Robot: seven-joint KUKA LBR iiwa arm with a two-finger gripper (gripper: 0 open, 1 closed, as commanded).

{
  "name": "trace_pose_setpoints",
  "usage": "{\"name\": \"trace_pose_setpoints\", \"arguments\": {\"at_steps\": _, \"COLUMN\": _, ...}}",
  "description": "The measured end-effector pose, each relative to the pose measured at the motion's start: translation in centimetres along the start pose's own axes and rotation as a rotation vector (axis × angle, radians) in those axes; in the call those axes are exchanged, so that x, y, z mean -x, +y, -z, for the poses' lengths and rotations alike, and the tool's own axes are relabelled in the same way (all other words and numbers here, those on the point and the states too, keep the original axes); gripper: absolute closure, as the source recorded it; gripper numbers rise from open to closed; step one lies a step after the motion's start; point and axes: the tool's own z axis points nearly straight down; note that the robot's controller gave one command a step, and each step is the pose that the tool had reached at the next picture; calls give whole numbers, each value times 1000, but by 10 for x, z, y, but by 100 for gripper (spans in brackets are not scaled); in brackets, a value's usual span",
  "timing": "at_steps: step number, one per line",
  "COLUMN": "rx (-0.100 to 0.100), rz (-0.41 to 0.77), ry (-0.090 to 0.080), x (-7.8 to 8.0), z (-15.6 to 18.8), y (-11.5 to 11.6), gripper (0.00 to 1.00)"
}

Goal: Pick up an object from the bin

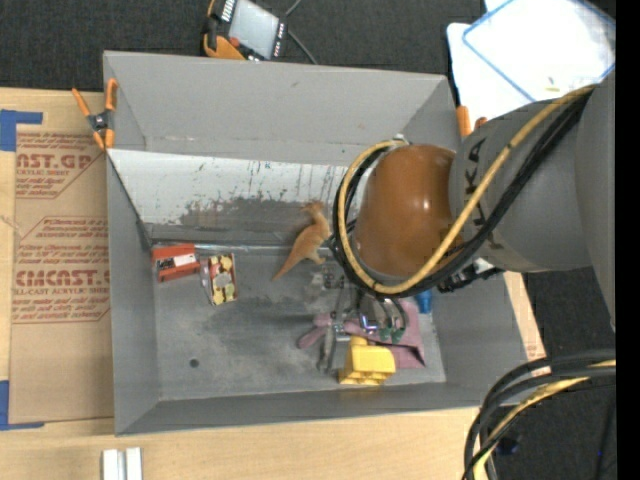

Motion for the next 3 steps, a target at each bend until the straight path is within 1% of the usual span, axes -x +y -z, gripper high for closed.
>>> {"name": "trace_pose_setpoints", "arguments": {"at_steps": 1, "rx": 0, "rz": 0, "ry": 0, "x": 0, "z": 0, "y": 0, "gripper": 0}}
{"name": "trace_pose_setpoints", "arguments": {"at_steps": 2, "rx": 0, "rz": 400, "ry": -1, "x": -3, "z": -12, "y": -16, "gripper": 0}}
{"name": "trace_pose_setpoints", "arguments": {"at_steps": 3, "rx": 2, "rz": 412, "ry": 2, "x": 4, "z": 63, "y": -23, "gripper": 0}}
